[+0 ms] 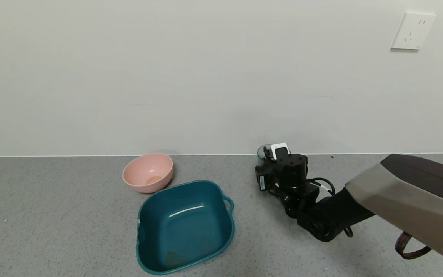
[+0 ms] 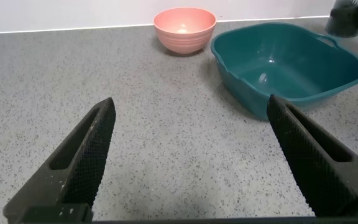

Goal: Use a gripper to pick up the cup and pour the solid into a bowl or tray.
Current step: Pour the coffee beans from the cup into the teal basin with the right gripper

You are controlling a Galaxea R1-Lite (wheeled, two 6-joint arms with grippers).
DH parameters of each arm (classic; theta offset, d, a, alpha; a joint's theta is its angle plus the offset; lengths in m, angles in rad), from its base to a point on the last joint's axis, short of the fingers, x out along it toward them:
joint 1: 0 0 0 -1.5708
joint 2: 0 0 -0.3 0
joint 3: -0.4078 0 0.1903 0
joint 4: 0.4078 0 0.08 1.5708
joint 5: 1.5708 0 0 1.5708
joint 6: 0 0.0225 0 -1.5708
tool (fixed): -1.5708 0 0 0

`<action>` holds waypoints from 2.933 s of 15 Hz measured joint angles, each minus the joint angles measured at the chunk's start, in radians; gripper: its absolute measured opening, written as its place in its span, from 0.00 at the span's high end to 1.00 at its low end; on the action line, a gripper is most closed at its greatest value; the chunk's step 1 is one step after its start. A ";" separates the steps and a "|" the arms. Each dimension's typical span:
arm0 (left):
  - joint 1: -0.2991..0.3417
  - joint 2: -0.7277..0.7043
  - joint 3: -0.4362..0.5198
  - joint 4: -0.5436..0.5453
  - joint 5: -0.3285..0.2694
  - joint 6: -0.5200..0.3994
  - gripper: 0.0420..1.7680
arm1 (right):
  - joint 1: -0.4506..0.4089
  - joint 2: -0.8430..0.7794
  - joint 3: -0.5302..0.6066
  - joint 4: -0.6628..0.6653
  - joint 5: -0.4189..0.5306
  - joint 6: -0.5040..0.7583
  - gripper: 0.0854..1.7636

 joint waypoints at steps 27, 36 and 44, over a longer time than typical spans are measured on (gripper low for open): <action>0.000 0.000 0.000 0.000 0.000 0.000 0.01 | 0.152 -0.281 -0.237 0.626 0.146 -0.777 0.25; 0.000 0.000 0.000 0.000 0.000 0.000 0.01 | 0.199 -0.260 -0.284 0.742 0.073 -0.955 0.25; 0.000 0.000 0.000 0.000 0.000 0.000 0.01 | 0.246 -0.202 -0.300 0.734 0.026 -1.073 0.25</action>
